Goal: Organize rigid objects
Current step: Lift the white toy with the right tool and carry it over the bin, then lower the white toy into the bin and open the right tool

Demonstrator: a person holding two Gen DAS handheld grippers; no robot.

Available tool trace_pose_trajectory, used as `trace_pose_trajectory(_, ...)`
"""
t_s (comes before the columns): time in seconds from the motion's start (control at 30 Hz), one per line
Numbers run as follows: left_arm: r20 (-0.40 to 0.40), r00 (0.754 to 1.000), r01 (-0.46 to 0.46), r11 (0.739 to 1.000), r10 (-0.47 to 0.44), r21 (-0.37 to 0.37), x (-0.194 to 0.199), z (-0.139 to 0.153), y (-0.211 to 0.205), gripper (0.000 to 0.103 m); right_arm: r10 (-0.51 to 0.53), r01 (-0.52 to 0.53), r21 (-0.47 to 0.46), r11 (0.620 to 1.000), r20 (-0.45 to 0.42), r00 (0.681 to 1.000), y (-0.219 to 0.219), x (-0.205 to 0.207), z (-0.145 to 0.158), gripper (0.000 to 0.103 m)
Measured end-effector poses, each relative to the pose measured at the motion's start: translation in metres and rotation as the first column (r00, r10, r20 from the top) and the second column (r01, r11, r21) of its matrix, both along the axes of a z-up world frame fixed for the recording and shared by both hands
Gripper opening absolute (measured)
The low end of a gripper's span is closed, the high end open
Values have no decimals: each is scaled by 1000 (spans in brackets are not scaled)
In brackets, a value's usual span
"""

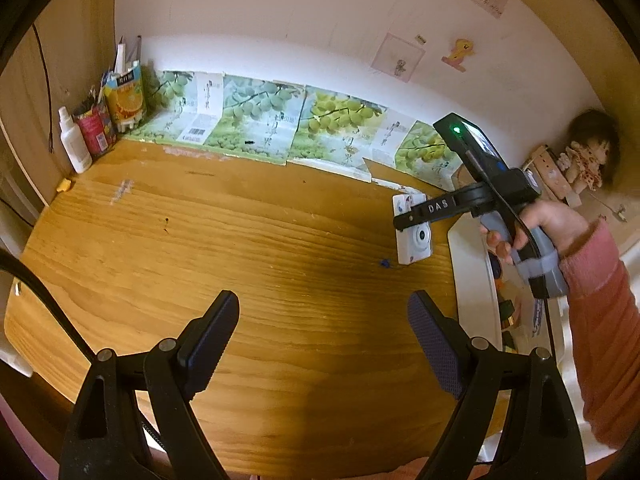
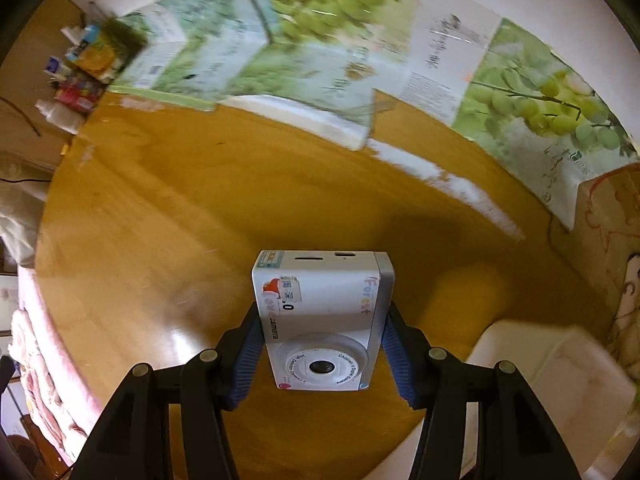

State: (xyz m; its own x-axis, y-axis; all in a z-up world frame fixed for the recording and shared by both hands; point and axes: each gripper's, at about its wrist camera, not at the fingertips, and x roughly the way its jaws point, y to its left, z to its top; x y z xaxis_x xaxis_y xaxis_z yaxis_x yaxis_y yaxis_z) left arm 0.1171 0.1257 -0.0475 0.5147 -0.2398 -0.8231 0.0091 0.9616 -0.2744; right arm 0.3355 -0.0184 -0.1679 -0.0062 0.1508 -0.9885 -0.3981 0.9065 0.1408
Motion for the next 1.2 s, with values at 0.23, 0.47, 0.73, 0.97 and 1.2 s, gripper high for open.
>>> trace_pose_trajectory(0.23,13,999,45,999,-45,-9,-13,2,15,88,-62,56,81,995,68,996,-3,-58,22,57)
trace_pose_trajectory(0.47,-6,996,91,996,-91,-17,-24,-6,12,88,-164,146,135,980,138,977,-24,-131,57,57)
trace_pose_trajectory(0.73,-35,988,151,987,-153,-51,-27,-5,-12,88,-315,286,183,941,157,936,-67,-197,82,57)
trace_pose_trajectory(0.97,-35,980,192,979,-195,-67,-31,9,-43,88,-386,359,161,919,195,901,-111,-228,112,57)
trace_pose_trajectory(1.2,3,966,260,965,-260,-25,-40,24,-73,88,-454,443,102,891,241,858,-160,-228,122,57)
